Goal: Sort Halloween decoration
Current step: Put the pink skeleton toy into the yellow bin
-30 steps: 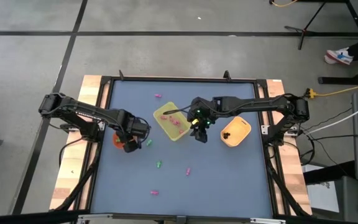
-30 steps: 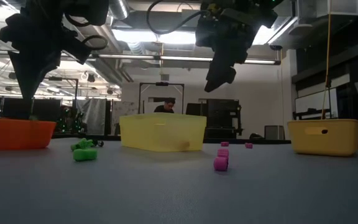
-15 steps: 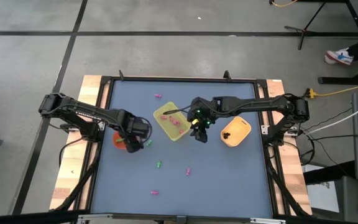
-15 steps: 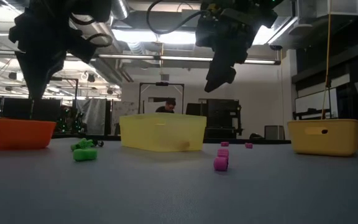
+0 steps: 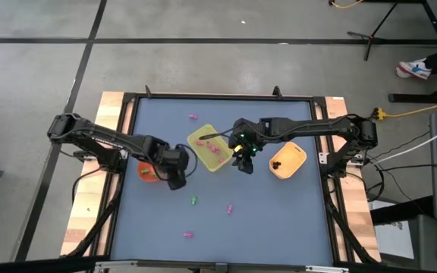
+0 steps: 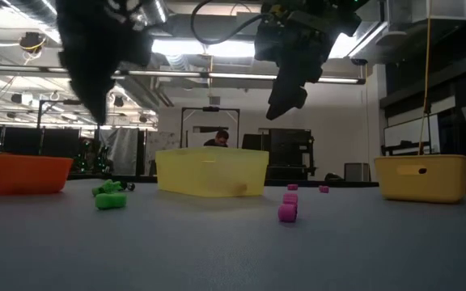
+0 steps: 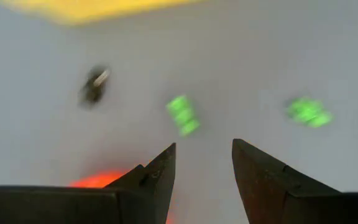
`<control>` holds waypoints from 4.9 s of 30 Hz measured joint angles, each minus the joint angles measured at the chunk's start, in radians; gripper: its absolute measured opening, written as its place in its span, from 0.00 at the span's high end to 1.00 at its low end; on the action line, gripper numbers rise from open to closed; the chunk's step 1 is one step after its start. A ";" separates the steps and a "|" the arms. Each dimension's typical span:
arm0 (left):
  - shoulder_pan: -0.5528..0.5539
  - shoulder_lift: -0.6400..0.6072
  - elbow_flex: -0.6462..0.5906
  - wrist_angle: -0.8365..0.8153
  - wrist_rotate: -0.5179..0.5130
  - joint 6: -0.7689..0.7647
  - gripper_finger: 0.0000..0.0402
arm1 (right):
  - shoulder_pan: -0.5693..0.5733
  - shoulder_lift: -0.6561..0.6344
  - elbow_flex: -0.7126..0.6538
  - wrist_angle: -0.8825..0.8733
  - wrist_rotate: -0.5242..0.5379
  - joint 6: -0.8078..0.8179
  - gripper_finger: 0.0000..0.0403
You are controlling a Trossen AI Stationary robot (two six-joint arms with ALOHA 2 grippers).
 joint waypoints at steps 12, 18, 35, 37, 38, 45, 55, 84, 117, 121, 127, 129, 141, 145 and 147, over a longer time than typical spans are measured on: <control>-0.258 0.061 0.000 0.500 -0.103 0.127 0.65 | 0.000 0.000 0.000 0.000 0.000 0.000 0.53; -0.386 0.171 0.000 0.671 -0.131 0.151 0.65 | 0.000 0.000 0.000 -0.001 0.000 0.000 0.53; -0.573 0.432 0.000 0.778 -0.132 0.111 0.65 | 0.000 0.000 0.000 -0.023 0.051 0.000 0.53; -0.579 0.450 0.000 0.777 -0.133 0.111 0.65 | 0.000 0.000 0.000 -0.023 0.058 0.000 0.53; -0.582 0.458 0.000 0.777 -0.133 0.111 0.65 | 0.000 0.000 0.000 -0.023 0.061 0.000 0.53; -0.594 0.492 0.001 0.777 -0.139 0.112 0.65 | 0.000 0.000 0.000 -0.023 0.061 0.000 0.53; -0.594 0.493 0.002 0.771 -0.151 0.130 0.75 | 0.000 0.000 0.000 -0.023 0.061 0.000 0.53; -0.557 0.486 0.000 0.784 -0.152 0.107 0.90 | 0.000 0.000 0.000 -0.022 0.061 0.000 0.53; -0.171 0.485 0.000 1.035 -0.464 0.556 0.90 | 0.000 0.000 0.000 -0.026 0.061 0.000 0.53; -0.143 0.484 0.000 1.059 -0.543 0.584 0.90 | 0.000 0.000 0.000 -0.047 0.061 0.000 0.53; -0.112 0.484 0.000 1.059 -0.654 0.579 0.90 | 0.000 0.000 0.000 -0.071 0.061 0.000 0.53; -0.103 0.484 0.000 1.069 -0.703 0.578 0.90 | 0.000 0.000 0.000 -0.070 0.061 0.000 0.53; -0.060 0.484 0.000 1.156 -0.816 0.577 0.90 | 0.000 0.000 0.000 -0.070 0.061 0.000 0.53; -0.045 0.484 0.000 1.152 -0.811 0.577 0.89 | 0.000 0.000 0.000 -0.070 0.061 0.000 0.53; -0.040 0.484 0.000 1.149 -0.811 0.577 0.89 | 0.000 0.000 0.000 -0.069 0.061 0.000 0.53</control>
